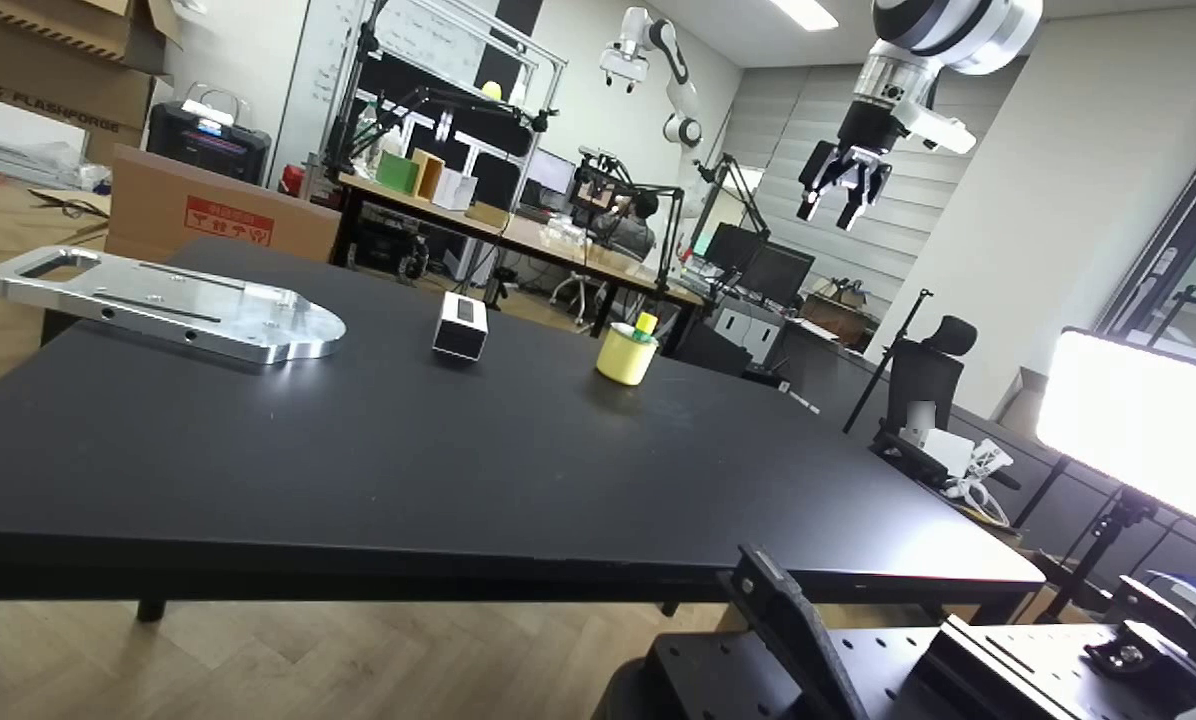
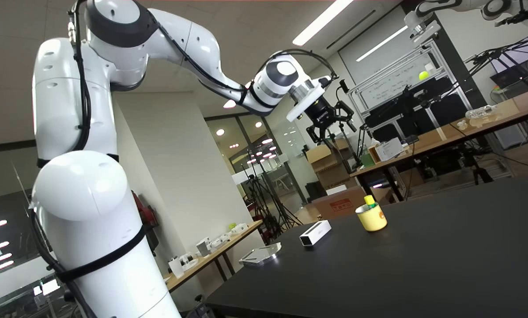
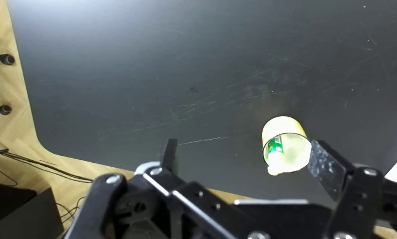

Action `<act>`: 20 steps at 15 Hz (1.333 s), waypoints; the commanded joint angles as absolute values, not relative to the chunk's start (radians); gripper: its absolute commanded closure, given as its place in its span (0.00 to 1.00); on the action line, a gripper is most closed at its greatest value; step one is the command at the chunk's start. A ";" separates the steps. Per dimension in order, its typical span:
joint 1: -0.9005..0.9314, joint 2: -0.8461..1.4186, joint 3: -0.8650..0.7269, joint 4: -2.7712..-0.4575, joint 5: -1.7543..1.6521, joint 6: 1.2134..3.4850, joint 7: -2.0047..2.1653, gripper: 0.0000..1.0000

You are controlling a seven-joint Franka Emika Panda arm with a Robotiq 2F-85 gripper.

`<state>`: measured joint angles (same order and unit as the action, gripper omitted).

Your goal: Pick up the glue stick from the yellow cup and put it on the table

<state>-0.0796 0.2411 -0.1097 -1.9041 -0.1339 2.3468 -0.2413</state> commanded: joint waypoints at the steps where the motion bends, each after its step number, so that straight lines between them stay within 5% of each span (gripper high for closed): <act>1: -0.079 0.394 -0.089 -1.733 -0.142 2.370 -0.211 0.00; 20: -0.065 1.169 -0.002 -0.859 0.032 2.202 -0.060 0.00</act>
